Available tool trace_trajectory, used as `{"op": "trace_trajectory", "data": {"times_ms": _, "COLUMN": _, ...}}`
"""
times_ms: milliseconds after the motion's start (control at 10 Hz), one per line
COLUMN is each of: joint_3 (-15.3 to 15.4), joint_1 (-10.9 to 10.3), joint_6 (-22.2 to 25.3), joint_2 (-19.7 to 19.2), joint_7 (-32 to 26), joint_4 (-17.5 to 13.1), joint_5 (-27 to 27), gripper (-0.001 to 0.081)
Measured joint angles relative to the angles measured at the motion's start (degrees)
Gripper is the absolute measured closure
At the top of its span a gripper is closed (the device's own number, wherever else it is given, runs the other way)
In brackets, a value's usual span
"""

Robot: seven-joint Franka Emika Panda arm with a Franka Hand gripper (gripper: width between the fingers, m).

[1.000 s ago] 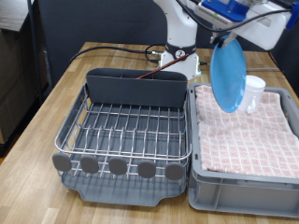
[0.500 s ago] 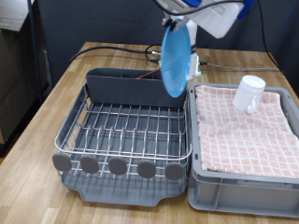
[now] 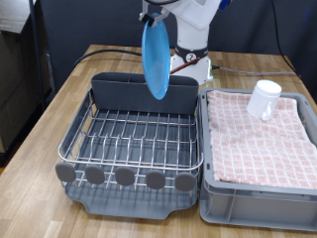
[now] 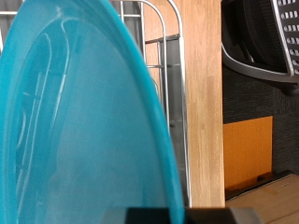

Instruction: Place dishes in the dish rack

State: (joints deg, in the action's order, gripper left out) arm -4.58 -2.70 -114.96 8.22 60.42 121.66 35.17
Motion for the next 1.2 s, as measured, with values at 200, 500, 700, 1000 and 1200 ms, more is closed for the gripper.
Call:
{"op": "trace_trajectory", "data": {"times_ms": 200, "joint_3": -0.5, "joint_1": 0.1, "joint_6": -1.1, "joint_2": 0.0, "joint_7": -0.6, "joint_4": 0.2, "joint_5": 0.5, "gripper": 0.0780}}
{"op": "trace_trajectory", "data": {"times_ms": 500, "joint_3": -2.2, "joint_1": 0.7, "joint_6": -2.4, "joint_2": 0.0, "joint_7": -3.6, "joint_4": 0.2, "joint_5": 2.9, "gripper": 0.0780}}
{"op": "trace_trajectory", "data": {"times_ms": 700, "joint_3": -3.7, "joint_1": 1.3, "joint_6": -4.0, "joint_2": 0.0, "joint_7": -6.2, "joint_4": 0.2, "joint_5": 5.2, "gripper": 0.0780}}
{"op": "trace_trajectory", "data": {"times_ms": 1000, "joint_3": -5.8, "joint_1": 1.9, "joint_6": -6.7, "joint_2": 0.0, "joint_7": -9.8, "joint_4": 0.2, "joint_5": 5.8, "gripper": 0.0780}}
{"op": "trace_trajectory", "data": {"times_ms": 1200, "joint_3": -7.1, "joint_1": 2.1, "joint_6": -8.6, "joint_2": -0.3, "joint_7": -11.5, "joint_4": 0.6, "joint_5": 7.1, "gripper": 0.0780}}
